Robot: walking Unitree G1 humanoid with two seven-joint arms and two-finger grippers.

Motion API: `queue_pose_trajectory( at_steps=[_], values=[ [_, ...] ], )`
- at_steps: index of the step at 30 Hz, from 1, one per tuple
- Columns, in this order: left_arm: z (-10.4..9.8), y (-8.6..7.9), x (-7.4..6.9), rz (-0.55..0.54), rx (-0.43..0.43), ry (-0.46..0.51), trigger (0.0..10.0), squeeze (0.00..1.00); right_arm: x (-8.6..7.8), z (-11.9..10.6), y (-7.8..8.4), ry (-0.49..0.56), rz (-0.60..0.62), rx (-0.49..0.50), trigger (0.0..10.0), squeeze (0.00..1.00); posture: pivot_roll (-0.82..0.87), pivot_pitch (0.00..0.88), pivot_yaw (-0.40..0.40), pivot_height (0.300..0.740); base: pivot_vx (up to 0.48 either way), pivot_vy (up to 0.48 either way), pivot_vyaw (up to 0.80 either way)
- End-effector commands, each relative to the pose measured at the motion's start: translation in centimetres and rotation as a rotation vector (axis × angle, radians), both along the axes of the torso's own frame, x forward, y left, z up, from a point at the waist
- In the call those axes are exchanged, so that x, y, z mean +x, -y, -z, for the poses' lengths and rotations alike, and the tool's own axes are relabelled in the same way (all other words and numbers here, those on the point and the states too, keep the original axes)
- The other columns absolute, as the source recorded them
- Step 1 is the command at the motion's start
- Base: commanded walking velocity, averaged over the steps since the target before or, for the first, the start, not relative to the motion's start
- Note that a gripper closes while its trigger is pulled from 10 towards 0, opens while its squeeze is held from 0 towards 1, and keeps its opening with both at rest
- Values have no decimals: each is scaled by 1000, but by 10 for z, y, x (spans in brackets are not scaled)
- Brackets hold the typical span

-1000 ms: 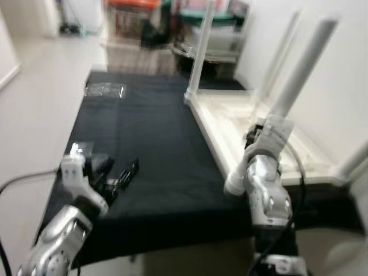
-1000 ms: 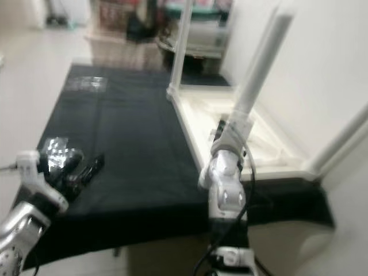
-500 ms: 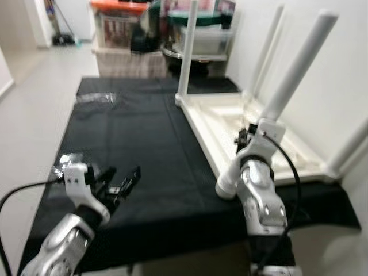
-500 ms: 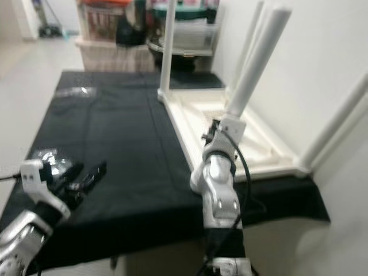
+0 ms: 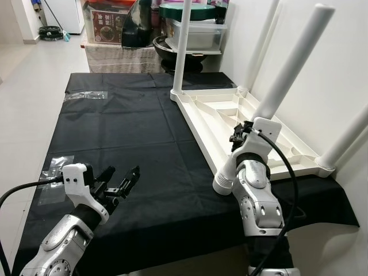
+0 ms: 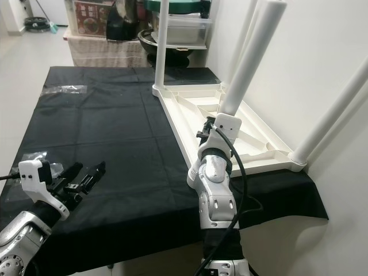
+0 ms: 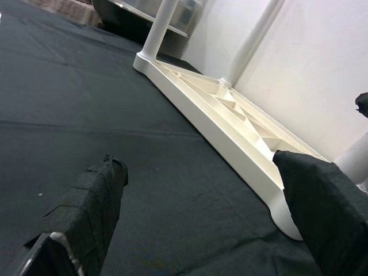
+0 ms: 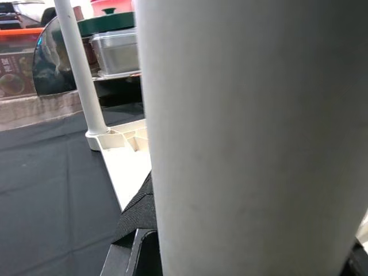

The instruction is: Building children table

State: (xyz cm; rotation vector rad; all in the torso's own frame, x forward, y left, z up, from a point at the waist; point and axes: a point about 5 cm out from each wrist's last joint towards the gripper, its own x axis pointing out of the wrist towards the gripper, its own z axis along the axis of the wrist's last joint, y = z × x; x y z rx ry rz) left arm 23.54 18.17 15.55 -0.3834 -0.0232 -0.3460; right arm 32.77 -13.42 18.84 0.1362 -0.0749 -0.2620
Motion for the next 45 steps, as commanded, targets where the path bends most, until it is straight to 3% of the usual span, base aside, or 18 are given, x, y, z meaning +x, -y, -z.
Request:
queue_pose_trajectory(
  at_steps=[1, 20, 38, 45],
  values=[
    [3, -1, 1, 0, 6, -12, 10000, 0, -1, 25, 1, -116, -13, -13, 10000, 0, 82, 0, -110, 740, 0, 0, 0],
    [3, 1, 3, 9, 4, -6, 10000, 0, 2, 30, -17, -141, -151, -53, 10000, 0, 81, 0, -116, 740, 0, 0, 0],
    [4, 1, 3, 12, 4, -7, 10000, 0, 1, 27, -13, -144, -137, -46, 10000, 0, 75, 0, -115, 740, 0, 0, 0],
    [4, 2, 3, 11, 0, -6, 10000, 0, 0, 28, -4, -178, -51, -33, 10000, 0, 73, 0, -117, 740, 0, 0, 0]
  ],
)
